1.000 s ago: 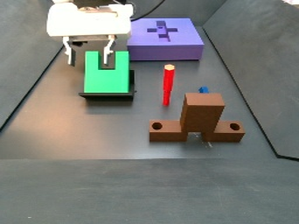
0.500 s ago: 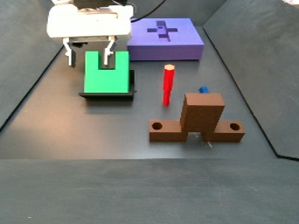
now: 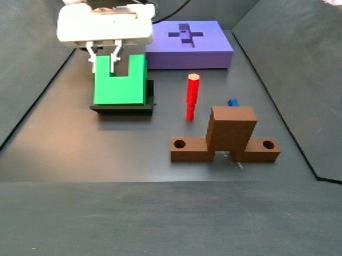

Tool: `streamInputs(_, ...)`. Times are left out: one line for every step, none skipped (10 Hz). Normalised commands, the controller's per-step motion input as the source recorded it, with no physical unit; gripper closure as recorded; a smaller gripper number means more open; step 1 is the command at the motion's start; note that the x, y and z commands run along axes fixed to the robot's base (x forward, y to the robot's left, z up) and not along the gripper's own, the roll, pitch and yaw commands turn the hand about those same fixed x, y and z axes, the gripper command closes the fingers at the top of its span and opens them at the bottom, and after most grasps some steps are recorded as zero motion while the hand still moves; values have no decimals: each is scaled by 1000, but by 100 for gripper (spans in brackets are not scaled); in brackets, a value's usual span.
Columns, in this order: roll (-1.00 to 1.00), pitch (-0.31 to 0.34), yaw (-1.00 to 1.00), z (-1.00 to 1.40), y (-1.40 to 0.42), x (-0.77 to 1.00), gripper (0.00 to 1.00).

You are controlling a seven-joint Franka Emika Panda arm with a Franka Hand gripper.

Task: Pick up the green object. Move up. Place the green object on the fixture. Regrasp the green object. Move to above the board. Insert the green object.
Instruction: Regrasp the green object.

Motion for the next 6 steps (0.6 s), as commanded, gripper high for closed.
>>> streamInputs(0,0,0,0,0,0,100)
streamInputs(0,0,0,0,0,0,100)
streamInputs(0,0,0,0,0,0,100)
streamInputs(0,0,0,0,0,0,100)
streamInputs(0,0,0,0,0,0,100)
streamInputs(0,0,0,0,0,0,100)
